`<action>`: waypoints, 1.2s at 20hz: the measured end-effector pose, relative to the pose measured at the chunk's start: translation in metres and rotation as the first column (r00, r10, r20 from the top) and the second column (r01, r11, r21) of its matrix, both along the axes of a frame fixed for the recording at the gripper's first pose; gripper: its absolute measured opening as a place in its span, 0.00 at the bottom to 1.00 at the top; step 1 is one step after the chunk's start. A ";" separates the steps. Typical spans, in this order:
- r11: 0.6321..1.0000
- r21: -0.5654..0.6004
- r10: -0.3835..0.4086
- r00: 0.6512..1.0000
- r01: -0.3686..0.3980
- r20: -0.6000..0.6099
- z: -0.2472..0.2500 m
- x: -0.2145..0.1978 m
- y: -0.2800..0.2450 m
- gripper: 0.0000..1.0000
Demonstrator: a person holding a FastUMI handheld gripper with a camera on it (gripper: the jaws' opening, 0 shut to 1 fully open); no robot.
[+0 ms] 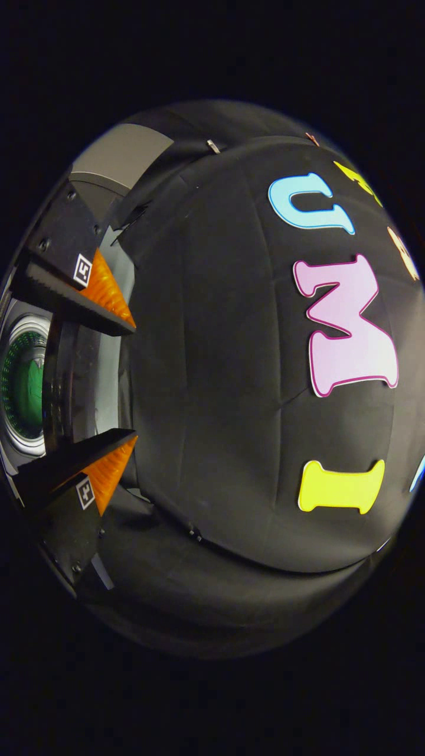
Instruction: Put the clothes into the washing machine and then close the washing machine lid.
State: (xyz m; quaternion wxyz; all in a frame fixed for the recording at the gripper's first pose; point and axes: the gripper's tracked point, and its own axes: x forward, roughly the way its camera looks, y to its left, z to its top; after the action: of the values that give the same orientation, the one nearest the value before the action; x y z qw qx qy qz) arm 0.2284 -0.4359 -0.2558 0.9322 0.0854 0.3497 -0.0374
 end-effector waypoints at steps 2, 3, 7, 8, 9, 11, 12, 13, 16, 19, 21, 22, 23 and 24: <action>1.000 0.003 0.004 1.000 -0.004 0.011 0.001 -0.007 0.001 1.00; 1.000 0.001 0.007 1.000 -0.007 0.023 0.002 -0.012 0.002 1.00; 1.000 -0.001 0.019 0.998 -0.019 0.063 0.007 -0.027 0.005 1.00; 1.000 -0.002 0.020 0.997 -0.020 0.072 0.008 -0.030 0.006 1.00; 1.000 -0.005 0.019 0.997 -0.019 0.081 0.008 -0.032 0.007 1.00; 1.000 -0.007 0.020 0.995 -0.019 0.094 0.007 -0.036 0.007 1.00; 1.000 -0.009 0.019 0.995 -0.019 0.102 0.010 -0.038 0.008 1.00; 1.000 -0.011 0.021 0.994 -0.020 0.110 0.009 -0.040 0.006 1.00; 1.000 -0.014 0.020 0.992 -0.018 0.126 0.011 -0.047 0.005 1.00; 1.000 -0.018 0.021 0.990 -0.018 0.140 0.012 -0.055 0.007 1.00; 1.000 -0.019 0.022 0.989 -0.020 0.144 0.011 -0.061 0.008 1.00; 1.000 -0.019 0.023 0.988 -0.021 0.150 0.012 -0.062 0.009 1.00; 1.000 -0.017 0.026 0.989 -0.023 0.148 0.011 -0.064 0.010 1.00; 1.000 -0.017 0.027 0.989 -0.025 0.145 0.010 -0.067 0.010 1.00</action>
State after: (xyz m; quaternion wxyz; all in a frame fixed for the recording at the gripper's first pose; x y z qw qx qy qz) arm 0.1618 -0.4256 -0.2457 0.9562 0.0765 0.2817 -0.0215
